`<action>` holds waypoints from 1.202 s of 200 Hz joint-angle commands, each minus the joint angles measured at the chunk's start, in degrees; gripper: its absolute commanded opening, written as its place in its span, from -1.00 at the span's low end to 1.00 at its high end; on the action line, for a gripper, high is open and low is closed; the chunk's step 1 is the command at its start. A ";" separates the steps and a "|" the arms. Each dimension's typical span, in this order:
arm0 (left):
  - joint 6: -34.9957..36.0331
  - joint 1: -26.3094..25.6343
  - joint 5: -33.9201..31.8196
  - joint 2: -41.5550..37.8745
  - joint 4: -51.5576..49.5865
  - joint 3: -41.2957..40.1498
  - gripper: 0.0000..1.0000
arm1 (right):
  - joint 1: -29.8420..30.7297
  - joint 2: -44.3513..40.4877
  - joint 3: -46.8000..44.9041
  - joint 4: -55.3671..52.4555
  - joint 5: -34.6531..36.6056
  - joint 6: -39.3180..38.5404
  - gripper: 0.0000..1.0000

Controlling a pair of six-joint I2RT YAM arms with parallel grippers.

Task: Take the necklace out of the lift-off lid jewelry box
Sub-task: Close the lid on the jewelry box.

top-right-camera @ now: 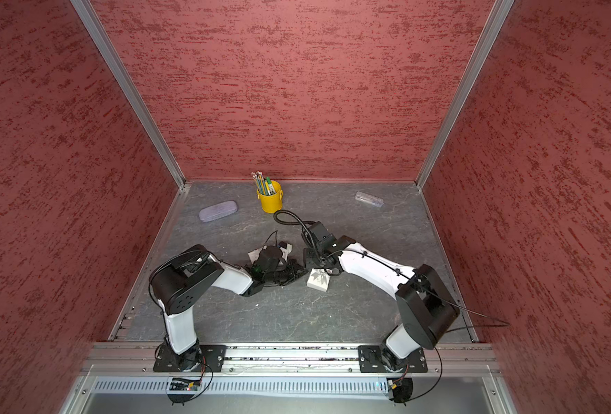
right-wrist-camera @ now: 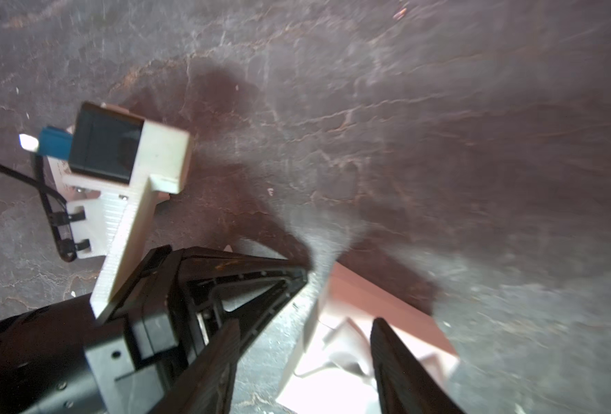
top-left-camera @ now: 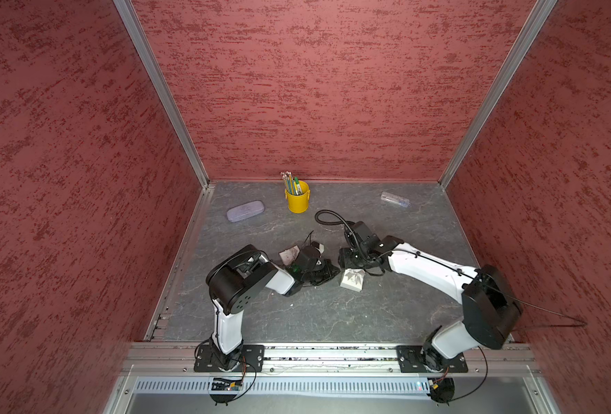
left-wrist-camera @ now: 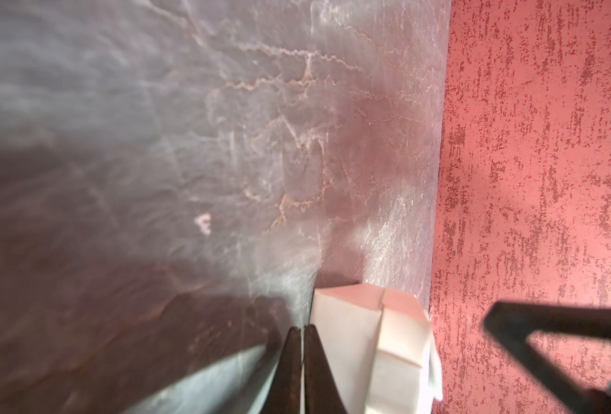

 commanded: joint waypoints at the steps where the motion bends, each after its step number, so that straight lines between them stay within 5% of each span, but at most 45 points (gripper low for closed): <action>1: -0.13 -0.37 -0.24 -2.39 0.69 -1.68 -0.84 | -1.25 -5.98 -3.11 -2.83 2.53 3.75 0.28; 39: 0.05 -1.37 -0.24 -3.16 0.75 -2.53 -0.84 | -1.26 -14.29 -13.14 3.15 -3.77 11.98 0.26; 78: -1.03 -2.87 -0.72 -1.86 2.59 -2.17 -0.85 | -1.30 -14.16 -18.50 10.60 -8.77 15.98 0.26; 240: -4.41 -7.32 -2.48 1.72 6.86 -1.23 -0.86 | -0.58 0.24 -9.54 5.95 -2.26 4.38 -0.06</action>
